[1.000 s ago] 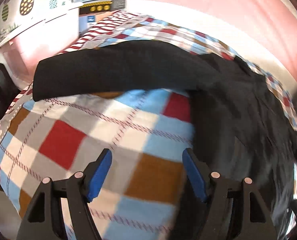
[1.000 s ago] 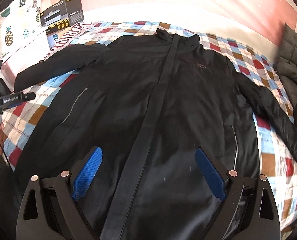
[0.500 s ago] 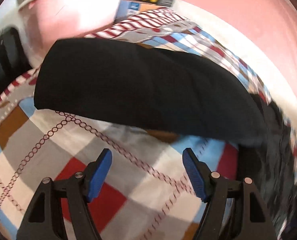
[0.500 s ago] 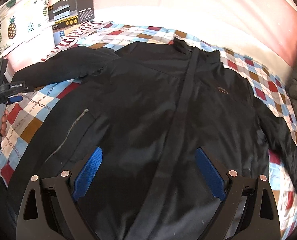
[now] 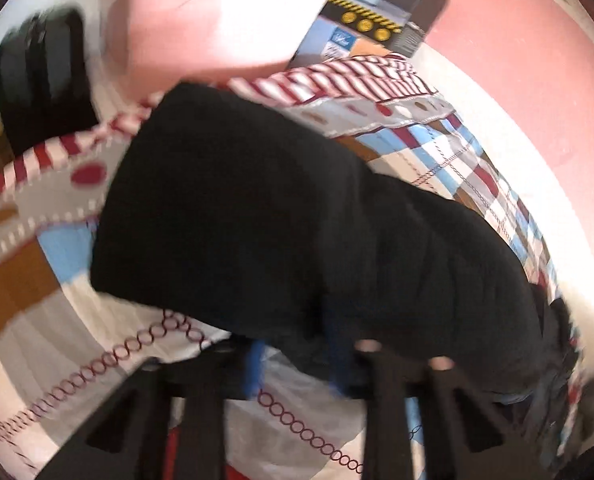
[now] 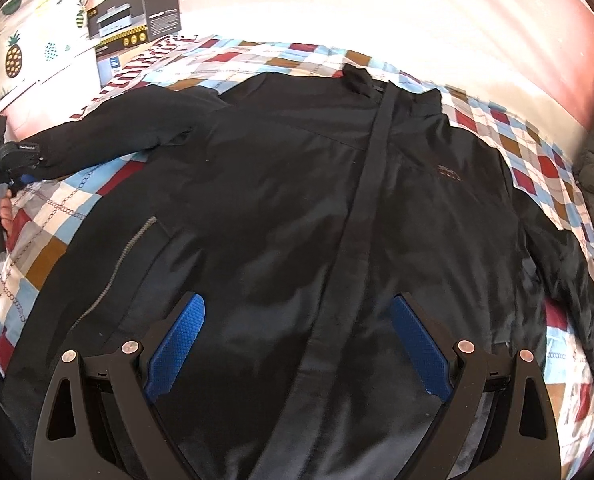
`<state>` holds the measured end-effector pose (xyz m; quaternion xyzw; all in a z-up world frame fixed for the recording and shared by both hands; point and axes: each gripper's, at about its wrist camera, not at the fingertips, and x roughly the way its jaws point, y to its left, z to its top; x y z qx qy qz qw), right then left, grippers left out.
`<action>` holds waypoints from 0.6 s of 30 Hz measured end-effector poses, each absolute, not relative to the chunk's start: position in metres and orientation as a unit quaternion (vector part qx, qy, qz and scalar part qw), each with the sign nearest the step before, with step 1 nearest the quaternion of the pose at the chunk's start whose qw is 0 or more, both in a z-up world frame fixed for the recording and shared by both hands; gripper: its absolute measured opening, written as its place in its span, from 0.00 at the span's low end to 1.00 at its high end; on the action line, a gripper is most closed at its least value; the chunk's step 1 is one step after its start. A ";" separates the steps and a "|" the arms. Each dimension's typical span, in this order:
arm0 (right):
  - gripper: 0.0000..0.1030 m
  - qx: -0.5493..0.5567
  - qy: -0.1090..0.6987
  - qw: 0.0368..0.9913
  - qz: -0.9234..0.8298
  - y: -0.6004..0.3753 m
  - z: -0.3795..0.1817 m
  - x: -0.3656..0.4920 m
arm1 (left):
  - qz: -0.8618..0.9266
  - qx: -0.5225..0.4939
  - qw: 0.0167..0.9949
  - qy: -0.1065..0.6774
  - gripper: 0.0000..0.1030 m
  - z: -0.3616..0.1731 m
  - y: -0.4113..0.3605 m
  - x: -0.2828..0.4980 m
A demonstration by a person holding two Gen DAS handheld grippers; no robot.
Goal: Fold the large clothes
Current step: 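Carry the held sleeve with the left tool across the jacket body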
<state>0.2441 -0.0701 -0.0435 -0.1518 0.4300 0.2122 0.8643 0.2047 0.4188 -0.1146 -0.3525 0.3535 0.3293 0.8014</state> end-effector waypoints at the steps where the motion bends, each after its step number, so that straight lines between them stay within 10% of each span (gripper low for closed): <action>1: 0.92 -0.151 0.431 0.865 0.209 -0.073 -0.044 0.244 | 0.328 -0.336 0.808 0.354 0.12 -0.106 0.416 0.208; 18: 0.91 -0.124 0.436 0.874 0.177 -0.133 -0.039 0.255 | 0.122 -0.149 0.945 0.266 0.09 0.108 0.254 0.288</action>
